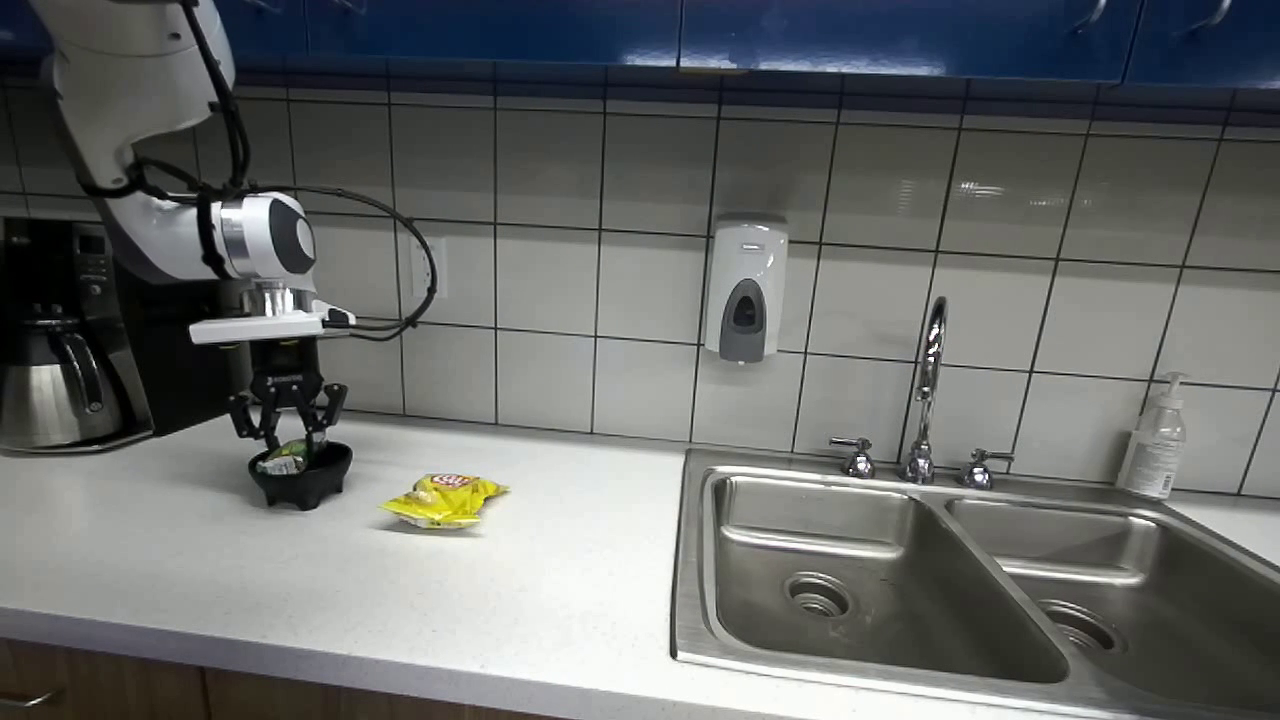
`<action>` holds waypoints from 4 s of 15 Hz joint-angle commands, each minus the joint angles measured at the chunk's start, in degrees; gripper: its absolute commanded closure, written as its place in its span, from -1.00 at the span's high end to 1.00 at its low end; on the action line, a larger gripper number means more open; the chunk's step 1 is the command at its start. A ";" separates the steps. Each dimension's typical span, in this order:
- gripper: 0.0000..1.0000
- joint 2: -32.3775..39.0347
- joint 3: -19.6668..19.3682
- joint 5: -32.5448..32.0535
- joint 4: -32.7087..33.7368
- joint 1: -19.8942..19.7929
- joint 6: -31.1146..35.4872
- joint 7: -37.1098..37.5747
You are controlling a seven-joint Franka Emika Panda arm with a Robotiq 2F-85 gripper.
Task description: Put the green packet in the bowl
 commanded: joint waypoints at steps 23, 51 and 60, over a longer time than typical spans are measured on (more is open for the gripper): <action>1.00 -11.35 -1.47 4.70 -5.23 -4.62 -0.41 -2.08; 1.00 -52.96 -6.21 8.36 -38.53 -9.06 -2.92 -1.87; 1.00 -51.64 -6.04 8.23 -37.86 -8.85 -2.22 -2.17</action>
